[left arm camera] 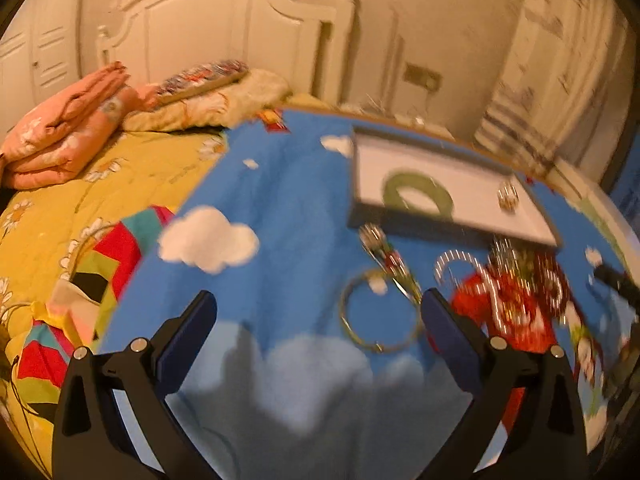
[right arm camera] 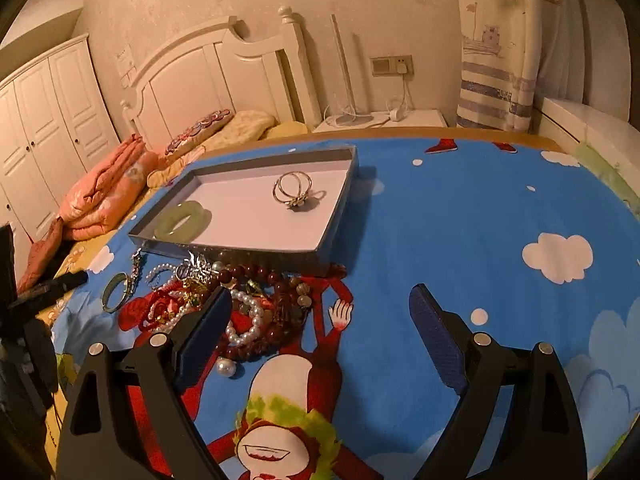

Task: Organize jewelry
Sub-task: 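Move the left tool to the gold bangle and grasp it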

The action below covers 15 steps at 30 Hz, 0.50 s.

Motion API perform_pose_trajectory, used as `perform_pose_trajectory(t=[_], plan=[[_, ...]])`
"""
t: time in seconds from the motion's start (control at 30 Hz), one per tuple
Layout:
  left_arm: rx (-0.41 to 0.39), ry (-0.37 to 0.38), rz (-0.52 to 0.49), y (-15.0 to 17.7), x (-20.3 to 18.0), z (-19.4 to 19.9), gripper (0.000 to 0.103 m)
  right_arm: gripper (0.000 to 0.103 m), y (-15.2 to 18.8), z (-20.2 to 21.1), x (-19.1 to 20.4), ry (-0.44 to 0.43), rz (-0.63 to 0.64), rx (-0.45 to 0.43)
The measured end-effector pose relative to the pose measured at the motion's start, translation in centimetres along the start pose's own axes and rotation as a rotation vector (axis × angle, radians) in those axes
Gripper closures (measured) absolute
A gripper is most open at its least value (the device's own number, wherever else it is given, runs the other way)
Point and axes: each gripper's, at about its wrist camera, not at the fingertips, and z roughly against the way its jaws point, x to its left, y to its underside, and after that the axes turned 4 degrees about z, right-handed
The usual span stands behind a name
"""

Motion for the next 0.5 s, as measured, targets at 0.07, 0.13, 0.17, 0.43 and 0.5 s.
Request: perform_pose_trajectory(t=[0.07,0.13,0.17,0.43,0.5], plan=[[0.021,-0.002,-0.03,0.2,-1.2,-0.8,0.002,0.017,0.1,-0.1,0.3,0.005,0.016,0.004],[0.041,0.004,-0.057,0.1,-2.2,-1.5,0.002,0.017,0.1,0.0,0.5,0.009,0.026,0.002],[0.061,0.007,-0.075,0.1,-2.6,-2.0,0.002,0.017,0.1,0.0,0.5,0.011,0.028,0.004],[0.18,0.002,-0.119,-0.3,-3.7,-5.3,0.004,0.017,0.0,-0.2,0.5,0.012,0.027,0.005],[0.174,-0.002,-0.128,-0.3,-3.7,-5.3,0.008,0.017,0.0,-0.3,0.5,0.013,0.031,0.007]])
